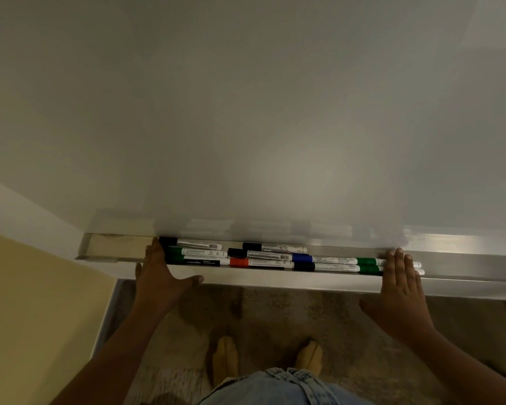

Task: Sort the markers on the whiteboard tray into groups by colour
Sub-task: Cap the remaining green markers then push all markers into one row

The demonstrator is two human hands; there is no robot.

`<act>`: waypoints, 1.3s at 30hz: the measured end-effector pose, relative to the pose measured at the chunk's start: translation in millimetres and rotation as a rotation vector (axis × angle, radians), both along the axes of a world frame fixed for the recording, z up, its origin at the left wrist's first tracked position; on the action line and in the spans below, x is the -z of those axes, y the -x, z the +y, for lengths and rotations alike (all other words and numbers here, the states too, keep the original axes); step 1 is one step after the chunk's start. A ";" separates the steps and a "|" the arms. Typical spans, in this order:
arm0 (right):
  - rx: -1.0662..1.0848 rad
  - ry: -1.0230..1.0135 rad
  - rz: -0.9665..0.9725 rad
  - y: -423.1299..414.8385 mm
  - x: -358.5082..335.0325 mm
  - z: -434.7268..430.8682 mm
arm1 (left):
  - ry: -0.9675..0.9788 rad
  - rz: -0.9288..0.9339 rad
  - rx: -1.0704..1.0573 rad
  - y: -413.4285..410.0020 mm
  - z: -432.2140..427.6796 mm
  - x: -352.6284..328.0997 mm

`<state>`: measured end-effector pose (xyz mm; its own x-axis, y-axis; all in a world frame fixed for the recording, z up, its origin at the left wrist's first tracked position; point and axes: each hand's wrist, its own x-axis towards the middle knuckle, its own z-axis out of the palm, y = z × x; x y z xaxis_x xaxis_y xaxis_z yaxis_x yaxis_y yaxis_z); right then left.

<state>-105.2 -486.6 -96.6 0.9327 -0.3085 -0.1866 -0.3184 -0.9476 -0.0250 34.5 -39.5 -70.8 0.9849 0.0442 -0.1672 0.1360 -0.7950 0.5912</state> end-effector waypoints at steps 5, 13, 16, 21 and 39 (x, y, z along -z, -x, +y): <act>0.008 -0.019 0.018 -1.2 -1.5 0.0 | -0.076 -0.014 -0.042 5.6 -2.7 4.0; 0.259 -0.125 -0.128 -1.7 -16.1 -5.7 | -0.015 -0.012 -0.021 7.5 -9.4 -1.0; 0.454 -0.227 -0.218 -2.1 -19.9 -14.7 | 0.086 0.007 0.000 9.2 -12.8 -3.5; 0.505 -0.316 -0.267 -8.7 -22.7 -10.6 | 0.177 0.016 -0.006 12.9 -16.6 -5.0; 0.265 -0.242 -0.237 2.3 -23.9 26.5 | 0.005 -0.050 0.086 37.7 -25.5 -5.0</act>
<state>-107.5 -460.1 -72.7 0.8529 -0.5170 -0.0729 -0.5088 -0.7918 -0.3380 -3.1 -65.0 -65.8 0.9922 -0.0413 -0.1180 0.0380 -0.7997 0.5993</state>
